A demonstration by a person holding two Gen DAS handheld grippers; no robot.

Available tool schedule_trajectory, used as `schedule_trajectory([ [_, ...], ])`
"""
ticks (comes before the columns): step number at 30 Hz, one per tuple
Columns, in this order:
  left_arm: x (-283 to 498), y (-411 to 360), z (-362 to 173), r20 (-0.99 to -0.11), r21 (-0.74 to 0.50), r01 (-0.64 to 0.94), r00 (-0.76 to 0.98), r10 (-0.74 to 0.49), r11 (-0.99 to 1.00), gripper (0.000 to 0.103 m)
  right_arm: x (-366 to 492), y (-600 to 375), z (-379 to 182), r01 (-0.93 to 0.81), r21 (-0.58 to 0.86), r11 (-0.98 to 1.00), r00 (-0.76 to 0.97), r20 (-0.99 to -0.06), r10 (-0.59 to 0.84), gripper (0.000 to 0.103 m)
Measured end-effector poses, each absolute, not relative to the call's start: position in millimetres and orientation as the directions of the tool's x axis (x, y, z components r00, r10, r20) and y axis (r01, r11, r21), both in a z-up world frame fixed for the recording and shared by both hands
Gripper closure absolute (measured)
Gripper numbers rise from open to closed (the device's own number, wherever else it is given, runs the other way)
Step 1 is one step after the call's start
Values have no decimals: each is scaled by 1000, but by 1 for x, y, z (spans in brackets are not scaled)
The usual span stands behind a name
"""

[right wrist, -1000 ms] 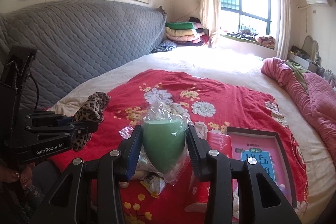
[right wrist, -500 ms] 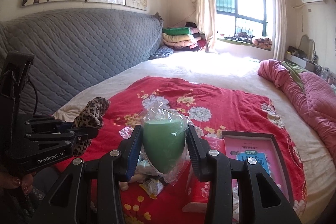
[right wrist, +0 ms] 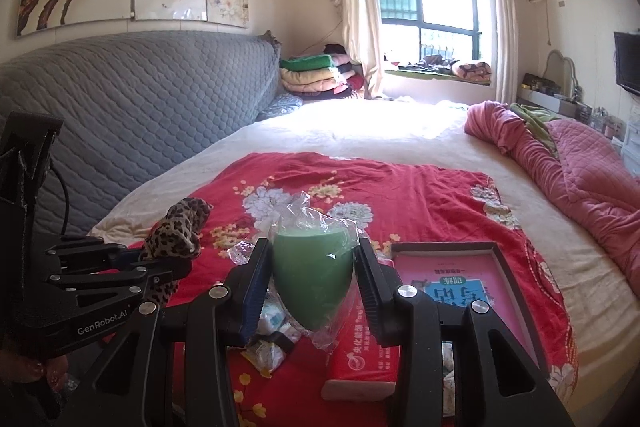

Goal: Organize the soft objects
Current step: 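Lift the leopard scrunchie and green sponge and carry both toward the pink tray, then lower the leopard scrunchie and green sponge into the pink tray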

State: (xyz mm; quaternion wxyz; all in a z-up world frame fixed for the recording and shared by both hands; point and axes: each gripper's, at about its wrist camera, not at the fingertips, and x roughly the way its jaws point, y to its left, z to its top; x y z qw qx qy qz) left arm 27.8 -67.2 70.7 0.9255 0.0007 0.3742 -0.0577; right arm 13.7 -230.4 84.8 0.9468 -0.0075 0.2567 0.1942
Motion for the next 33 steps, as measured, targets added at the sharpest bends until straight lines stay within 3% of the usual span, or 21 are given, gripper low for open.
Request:
schedule_trajectory([
  [33, 60, -195, 67, -726, 48, 300, 665, -173, 953, 86, 23, -355, 71, -104, 165, 981, 869, -464, 170, 60],
])
